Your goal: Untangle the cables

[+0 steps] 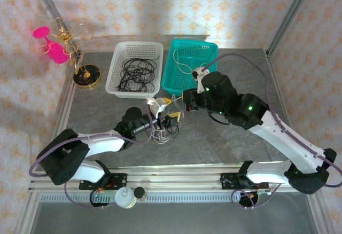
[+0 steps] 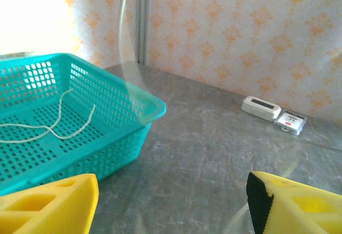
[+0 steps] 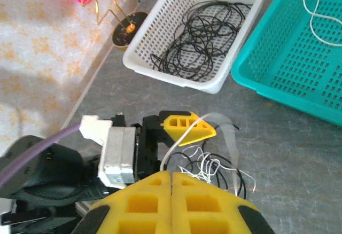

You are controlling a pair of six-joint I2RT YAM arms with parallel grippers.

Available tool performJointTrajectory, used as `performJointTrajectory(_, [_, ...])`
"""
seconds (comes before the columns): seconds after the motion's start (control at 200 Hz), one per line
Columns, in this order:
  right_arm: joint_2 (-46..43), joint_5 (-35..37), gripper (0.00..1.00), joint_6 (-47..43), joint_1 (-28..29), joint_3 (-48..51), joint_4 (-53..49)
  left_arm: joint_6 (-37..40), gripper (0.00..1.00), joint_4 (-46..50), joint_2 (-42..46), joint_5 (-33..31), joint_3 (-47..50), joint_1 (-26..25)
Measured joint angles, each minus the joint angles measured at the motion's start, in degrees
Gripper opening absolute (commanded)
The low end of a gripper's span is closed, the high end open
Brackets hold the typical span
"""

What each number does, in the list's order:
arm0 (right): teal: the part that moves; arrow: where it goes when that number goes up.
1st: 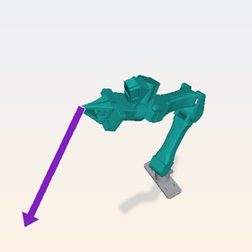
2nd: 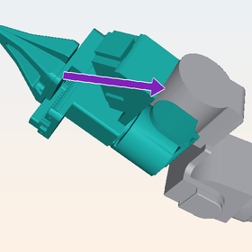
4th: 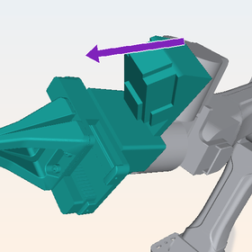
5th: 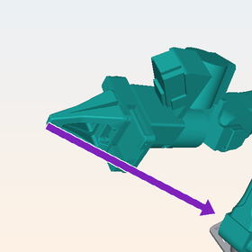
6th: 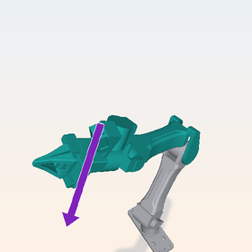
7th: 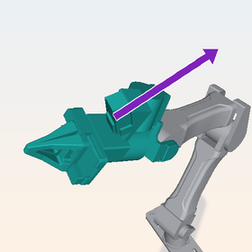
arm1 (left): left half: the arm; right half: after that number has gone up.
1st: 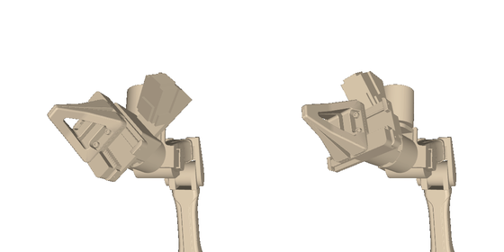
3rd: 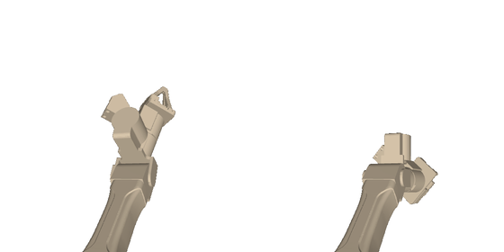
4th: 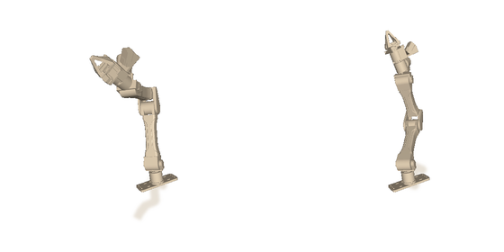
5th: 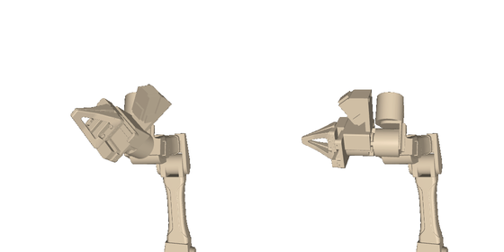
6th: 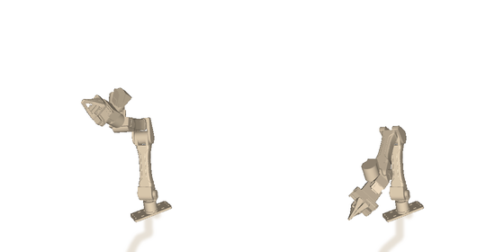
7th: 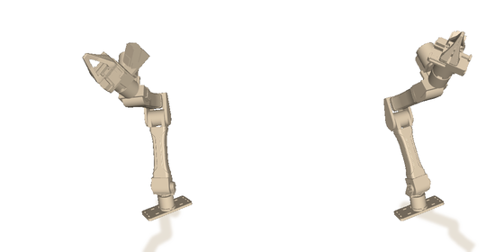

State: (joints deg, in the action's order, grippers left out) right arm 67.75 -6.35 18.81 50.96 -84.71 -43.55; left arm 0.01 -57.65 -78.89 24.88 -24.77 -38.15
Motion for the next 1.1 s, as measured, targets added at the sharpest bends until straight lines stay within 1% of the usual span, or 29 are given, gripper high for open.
performJointTrajectory(0.045, [0.0, -0.3, 0.0, -0.1, -0.4, -2.1, -0.7, 0.5, 0.65, -1.0, -0.2, -0.3, -0.1, 0.1])
performJointTrajectory(0.095, [0.1, -0.9, 0.0, -0.3, -0.8, -4.4, -1.2, 1.3, 0.65, -1.9, -0.4, -0.3, -0.4, 0.1])
performJointTrajectory(0.17, [0.5, -2.0, 0.0, -0.7, -1.4, -7.4, -1.2, 1.9, 0.72, -3.2, -1.6, 0.0, -1.2, 0.1])
performJointTrajectory(0.245, [1.1, -3.6, 0.0, -1.0, -1.9, -9.7, -1.2, 2.6, 0.74, -3.7, -3.2, 0.3, -2.1, 0.1])
performJointTrajectory(0.33, [2.1, -4.9, 0.0, -1.3, -2.3, -11.6, -1.3, 2.7, 0.74, -4.0, -4.4, 0.9, -2.4, 0.3])
performJointTrajectory(0.415, [2.9, -5.7, 0.0, -1.7, -2.5, -12.2, -1.3, 2.2, 0.7, -4.9, -4.4, 1.9, -2.4, 0.8])
performJointTrajectory(0.501, [3.3, -6.1, 0.0, -2.0, -2.8, -12.3, -1.3, 1.0, 0.69, -7.1, -3.9, 2.9, -2.0, 1.2])
performJointTrajectory(0.571, [3.3, -6.6, 0.0, -2.2, -3.1, -12.3, -1.3, -1.2, 0.68, -9.8, -2.6, 3.8, 0.2, 1.4])
performJointTrajectory(0.711, [3.3, -7.4, 0.0, -2.4, -3.3, -12.0, -1.0, -6.7, 0.67, -16.6, 0.3, 5.8, 7.7, 1.4])
performJointTrajectory(0.781, [3.3, -7.9, 0.0, -2.6, -3.5, -11.9, -1.0, -8.8, 0.63, -17.6, 1.7, 6.7, 10.3, 1.5])
performJointTrajectory(0.861, [3.3, -8.4, 0.0, -2.6, -3.7, -11.9, -1.0, -10.1, 0.57, -17.5, 3.6, 7.3, 11.7, 1.5])
performJointTrajectory(1.016, [3.3, -9.0, 0.0, -2.6, -3.9, -11.6, -0.6, -10.6, 0.58, -14.6, 9.4, 7.5, 12.1, 1.5])
performJointTrajectory(1.101, [3.3, -9.4, 0.0, -2.6, -4.0, -11.1, -0.4, -10.4, 0.59, -10.4, 13.3, 7.5, 11.5, 1.5])
